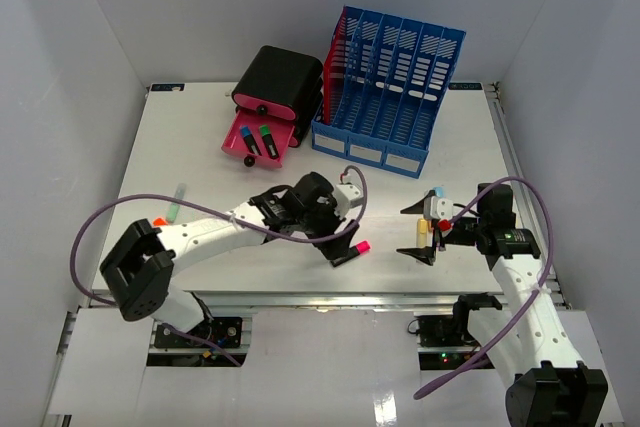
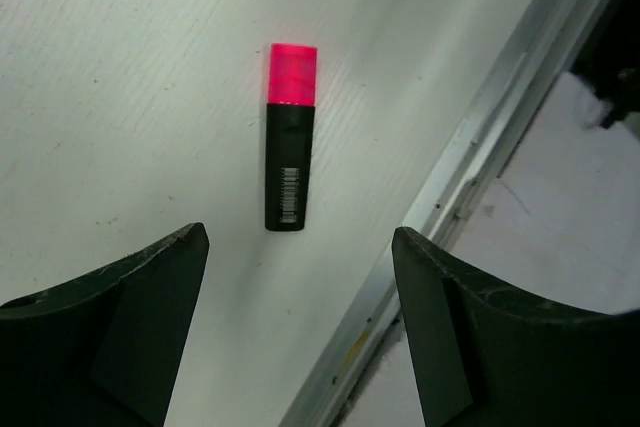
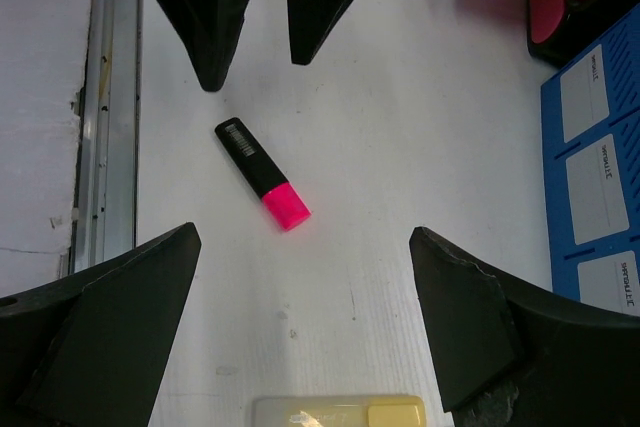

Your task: Organize the desk

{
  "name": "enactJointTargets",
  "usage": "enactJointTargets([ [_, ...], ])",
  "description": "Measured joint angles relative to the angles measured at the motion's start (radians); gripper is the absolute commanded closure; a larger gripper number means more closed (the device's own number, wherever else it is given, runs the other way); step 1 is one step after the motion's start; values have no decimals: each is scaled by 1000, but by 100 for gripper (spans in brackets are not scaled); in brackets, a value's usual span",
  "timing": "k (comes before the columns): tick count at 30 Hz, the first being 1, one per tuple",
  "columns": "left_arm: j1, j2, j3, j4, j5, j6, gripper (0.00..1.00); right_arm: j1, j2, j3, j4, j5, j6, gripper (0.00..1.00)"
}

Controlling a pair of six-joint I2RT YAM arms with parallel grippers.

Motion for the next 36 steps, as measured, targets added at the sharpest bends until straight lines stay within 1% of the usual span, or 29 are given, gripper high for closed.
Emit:
enactJointTargets([
  [4, -72, 137, 15, 14, -117, 77, 18, -19, -4, 1, 0, 0, 3, 8],
  [9, -126, 292, 76, 16, -230, 127, 21, -41, -6, 1, 0, -8, 5, 8],
  [12, -141, 312, 110, 26, -265, 138, 23, -54, -6, 2, 0, -10, 5, 7],
  [16, -158, 326, 142, 35, -292, 143, 28, -58, -6, 2, 0, -12, 6, 8],
  [20, -176, 349, 153, 45, -306, 140, 38, -60, -7, 2, 0, -15, 7, 8],
  [23, -188, 366, 159, 47, -311, 134, 42, -61, -10, 2, 0, -15, 7, 8],
  [30, -200, 381, 174, 48, -323, 113, 65, -66, -12, 2, 0, -16, 7, 8],
  [33, -201, 380, 174, 47, -327, 105, 72, -67, -13, 2, 0, -17, 7, 8],
  [36, -202, 378, 174, 42, -334, 93, 76, -69, -14, 2, 0, -19, 7, 8],
])
